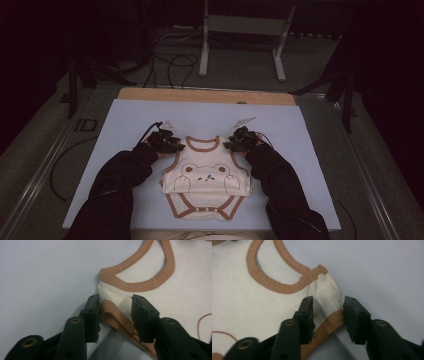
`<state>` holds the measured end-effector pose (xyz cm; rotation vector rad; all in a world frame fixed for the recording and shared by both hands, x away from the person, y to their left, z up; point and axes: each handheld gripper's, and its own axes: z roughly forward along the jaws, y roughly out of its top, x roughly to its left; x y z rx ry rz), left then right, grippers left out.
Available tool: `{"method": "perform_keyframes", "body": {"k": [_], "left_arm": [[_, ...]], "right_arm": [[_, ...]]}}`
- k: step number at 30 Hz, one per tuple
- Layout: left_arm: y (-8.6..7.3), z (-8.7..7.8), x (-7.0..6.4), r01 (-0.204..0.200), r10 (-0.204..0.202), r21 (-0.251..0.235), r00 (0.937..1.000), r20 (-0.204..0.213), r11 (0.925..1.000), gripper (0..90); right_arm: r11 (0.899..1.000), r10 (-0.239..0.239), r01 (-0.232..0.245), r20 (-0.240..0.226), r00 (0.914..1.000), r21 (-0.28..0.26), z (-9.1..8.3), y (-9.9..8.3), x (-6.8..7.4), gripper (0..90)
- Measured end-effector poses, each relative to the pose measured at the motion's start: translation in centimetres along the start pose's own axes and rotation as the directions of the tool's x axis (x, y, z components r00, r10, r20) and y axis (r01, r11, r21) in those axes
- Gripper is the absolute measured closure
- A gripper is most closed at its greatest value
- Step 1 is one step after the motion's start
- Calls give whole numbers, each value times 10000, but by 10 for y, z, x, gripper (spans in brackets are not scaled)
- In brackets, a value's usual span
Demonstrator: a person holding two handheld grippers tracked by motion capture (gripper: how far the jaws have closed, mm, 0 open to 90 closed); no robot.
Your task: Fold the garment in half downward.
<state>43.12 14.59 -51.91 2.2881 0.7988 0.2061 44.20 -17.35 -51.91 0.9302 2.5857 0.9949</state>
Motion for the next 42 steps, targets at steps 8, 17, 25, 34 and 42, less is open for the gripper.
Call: {"method": "perform_keyframes", "body": {"k": [8, 17, 25, 34, 42], "left_arm": [[3, 1, -3, 108, -106, 191, 9999, -109, 9998, 708], [6, 2, -8, 55, -51, 300, 9999, -126, 9995, 827], [6, 0, -6, 15, -16, 198, 10000, 55, 9998, 867], [10, -12, -3, 50, -40, -322, 9995, 304, 9995, 868], [16, -23, -4, 70, -51, -498, 9992, 388, 9987, 871]], "right_arm": [[10000, 3, -4, -83, 10000, -41, 0, 0, 2, 712], [9997, -203, 205, -186, 9996, 108, 0, 3, 6, 819], [9999, 32, -29, -219, 9998, 104, 0, 3, 5, 825], [9999, -6, 5, -143, 9999, -104, -8, 8, 5, 825], [9996, 35, -37, -90, 10000, -275, -16, 12, 4, 825]]}}
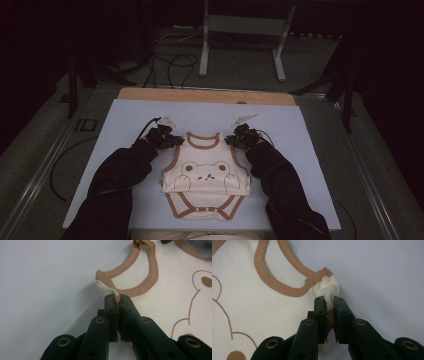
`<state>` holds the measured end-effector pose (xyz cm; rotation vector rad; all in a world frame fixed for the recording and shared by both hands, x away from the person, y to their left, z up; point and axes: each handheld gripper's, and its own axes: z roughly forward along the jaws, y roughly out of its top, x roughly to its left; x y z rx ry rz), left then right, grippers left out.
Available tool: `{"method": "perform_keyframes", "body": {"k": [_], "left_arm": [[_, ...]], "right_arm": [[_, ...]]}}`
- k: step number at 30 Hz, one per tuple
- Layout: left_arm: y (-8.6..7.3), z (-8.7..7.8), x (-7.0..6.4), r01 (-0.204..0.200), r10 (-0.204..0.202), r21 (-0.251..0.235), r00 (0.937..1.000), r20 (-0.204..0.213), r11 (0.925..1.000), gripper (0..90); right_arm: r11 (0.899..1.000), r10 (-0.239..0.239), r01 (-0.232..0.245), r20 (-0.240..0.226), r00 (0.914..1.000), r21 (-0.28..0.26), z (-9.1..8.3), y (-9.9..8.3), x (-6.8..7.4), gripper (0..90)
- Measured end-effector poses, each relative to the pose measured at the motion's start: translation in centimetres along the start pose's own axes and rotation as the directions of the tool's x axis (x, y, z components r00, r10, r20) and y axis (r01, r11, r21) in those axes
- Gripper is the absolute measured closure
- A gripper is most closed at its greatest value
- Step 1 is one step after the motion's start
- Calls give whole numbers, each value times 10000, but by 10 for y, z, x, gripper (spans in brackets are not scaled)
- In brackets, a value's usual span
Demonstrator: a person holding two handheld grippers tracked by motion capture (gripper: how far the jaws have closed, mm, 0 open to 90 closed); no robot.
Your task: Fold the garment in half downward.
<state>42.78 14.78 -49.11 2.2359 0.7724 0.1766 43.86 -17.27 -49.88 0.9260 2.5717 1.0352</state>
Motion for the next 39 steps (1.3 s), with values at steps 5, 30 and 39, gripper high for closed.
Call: {"method": "perform_keyframes", "body": {"k": [5, 30, 39], "left_arm": [[6, -8, -1, -112, 114, -267, 9999, 72, 9996, 871], [40, -45, -2, -717, 674, -1033, 9967, -454, 9921, 872], [68, -74, 1, -1011, 815, -1766, 9901, -1147, 9791, 871]], "right_arm": [[10000, 0, 1, 66, 10000, -85, -4, 3, -1, 825], [9948, -312, 376, 685, 9972, -949, -40, 38, -5, 824], [9845, -326, 514, 1136, 9930, -1674, -61, 71, -12, 824]]}}
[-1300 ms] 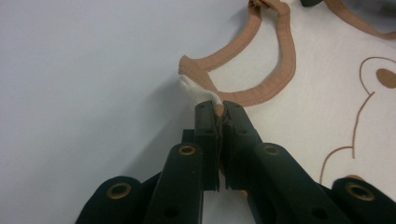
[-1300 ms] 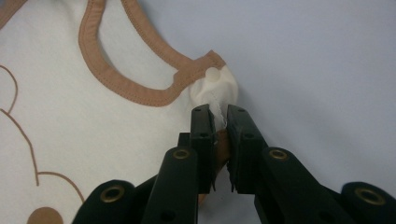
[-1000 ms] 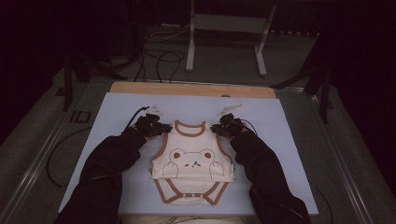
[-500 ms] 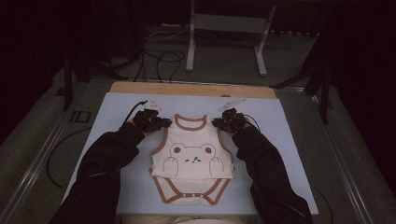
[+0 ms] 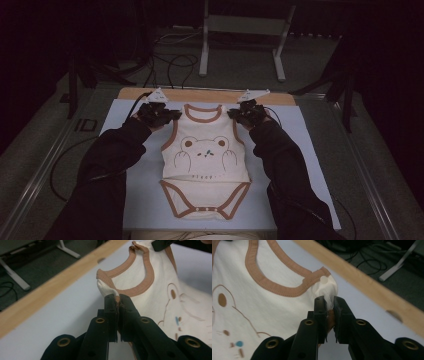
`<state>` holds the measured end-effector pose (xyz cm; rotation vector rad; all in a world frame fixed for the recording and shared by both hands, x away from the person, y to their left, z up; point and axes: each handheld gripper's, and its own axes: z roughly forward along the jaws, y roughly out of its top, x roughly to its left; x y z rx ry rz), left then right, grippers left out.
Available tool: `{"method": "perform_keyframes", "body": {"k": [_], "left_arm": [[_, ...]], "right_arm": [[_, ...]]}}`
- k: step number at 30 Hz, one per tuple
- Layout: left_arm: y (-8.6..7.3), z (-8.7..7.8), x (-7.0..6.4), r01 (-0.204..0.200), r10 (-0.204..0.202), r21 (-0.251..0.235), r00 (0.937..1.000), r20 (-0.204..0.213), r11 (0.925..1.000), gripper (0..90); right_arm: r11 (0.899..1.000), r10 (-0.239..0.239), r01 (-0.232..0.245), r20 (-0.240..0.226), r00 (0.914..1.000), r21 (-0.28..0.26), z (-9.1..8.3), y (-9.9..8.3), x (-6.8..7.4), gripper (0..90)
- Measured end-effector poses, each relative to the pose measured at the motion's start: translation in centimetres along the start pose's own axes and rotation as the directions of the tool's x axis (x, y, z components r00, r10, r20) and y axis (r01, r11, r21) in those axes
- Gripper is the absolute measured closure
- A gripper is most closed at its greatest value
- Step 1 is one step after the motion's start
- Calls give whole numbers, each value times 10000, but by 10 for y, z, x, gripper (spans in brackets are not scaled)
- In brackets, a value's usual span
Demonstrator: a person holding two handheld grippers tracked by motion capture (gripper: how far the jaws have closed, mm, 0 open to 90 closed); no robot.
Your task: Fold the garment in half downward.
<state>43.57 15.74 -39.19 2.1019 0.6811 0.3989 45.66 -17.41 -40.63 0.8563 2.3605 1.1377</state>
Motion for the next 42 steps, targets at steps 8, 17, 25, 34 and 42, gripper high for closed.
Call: {"method": "perform_keyframes", "body": {"k": [8, 17, 25, 34, 42], "left_arm": [[10, -14, 3, -13, -5, -443, 9991, -420, 9990, 871], [12, -18, 0, -437, 393, -691, 9972, -640, 9967, 870], [21, -16, 4, -475, 409, -813, 9958, -814, 9956, 870], [12, -24, -11, -447, 430, -1216, 9989, -162, 9916, 870], [-6, -33, -32, -618, 661, -1097, 9971, 364, 9920, 870]], "right_arm": [[9983, -262, 278, 332, 9991, -505, -12, 26, -2, 824], [9955, -6, 57, 535, 9986, -946, -18, 30, 0, 823], [9921, 45, 54, 784, 9969, -1254, -22, 34, -2, 823], [9884, -26, 111, 565, 9984, -1513, -37, 25, 3, 823], [9892, -284, 313, 221, 9994, -1429, -51, -1, 24, 823]]}}
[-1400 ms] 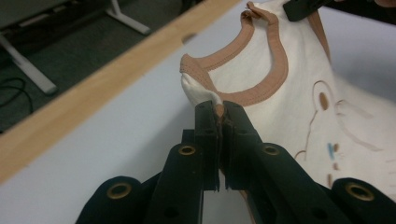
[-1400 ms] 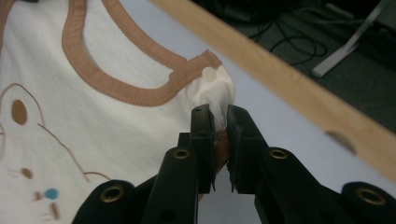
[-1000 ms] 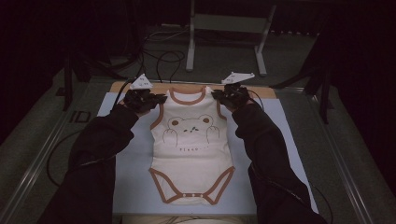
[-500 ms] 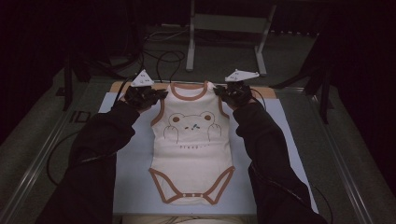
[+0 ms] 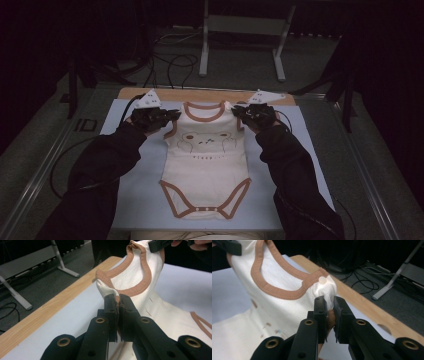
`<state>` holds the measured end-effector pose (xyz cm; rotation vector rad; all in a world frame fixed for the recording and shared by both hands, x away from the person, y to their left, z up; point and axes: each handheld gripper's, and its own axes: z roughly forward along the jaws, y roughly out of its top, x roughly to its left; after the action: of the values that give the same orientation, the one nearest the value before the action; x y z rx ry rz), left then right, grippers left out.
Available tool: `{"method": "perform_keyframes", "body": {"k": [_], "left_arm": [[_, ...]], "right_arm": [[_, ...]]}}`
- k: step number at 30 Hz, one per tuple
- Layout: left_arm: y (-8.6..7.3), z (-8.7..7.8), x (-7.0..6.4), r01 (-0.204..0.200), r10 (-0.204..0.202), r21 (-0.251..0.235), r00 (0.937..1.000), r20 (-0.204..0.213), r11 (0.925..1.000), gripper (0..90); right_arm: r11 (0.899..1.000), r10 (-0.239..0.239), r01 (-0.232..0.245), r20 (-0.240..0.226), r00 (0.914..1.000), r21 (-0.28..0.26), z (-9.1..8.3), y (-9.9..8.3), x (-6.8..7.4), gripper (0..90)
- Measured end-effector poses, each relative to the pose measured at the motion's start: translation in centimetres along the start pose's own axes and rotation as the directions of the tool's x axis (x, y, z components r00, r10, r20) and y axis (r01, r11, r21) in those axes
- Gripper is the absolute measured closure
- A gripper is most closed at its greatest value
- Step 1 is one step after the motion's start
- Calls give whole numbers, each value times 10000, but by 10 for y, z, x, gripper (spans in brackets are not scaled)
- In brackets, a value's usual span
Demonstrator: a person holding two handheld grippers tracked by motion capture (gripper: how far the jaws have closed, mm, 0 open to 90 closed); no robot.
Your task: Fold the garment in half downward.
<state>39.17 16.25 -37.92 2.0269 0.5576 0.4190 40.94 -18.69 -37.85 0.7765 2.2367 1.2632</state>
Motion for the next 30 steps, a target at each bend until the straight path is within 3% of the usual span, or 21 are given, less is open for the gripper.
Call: {"method": "perform_keyframes", "body": {"k": [5, 14, 20, 30], "left_arm": [[-13, -5, -17, -87, 84, 76, 9994, 328, 9999, 869], [-37, -13, -46, -19, 20, -13, 9961, 880, 10000, 869], [-46, -17, -58, 76, -59, -152, 9941, 1081, 9999, 869], [-65, -19, -81, 171, -188, 131, 9887, 1488, 9998, 869]], "right_arm": [[9993, -317, 320, -223, 9993, 166, -12, -12, 18, 823], [9996, -279, 277, -698, 9972, -38, -29, -31, 41, 823], [10000, -82, 79, -1026, 9947, -39, -36, -45, 55, 822], [9992, 339, -300, -1515, 9879, 281, -43, -71, 69, 822]]}}
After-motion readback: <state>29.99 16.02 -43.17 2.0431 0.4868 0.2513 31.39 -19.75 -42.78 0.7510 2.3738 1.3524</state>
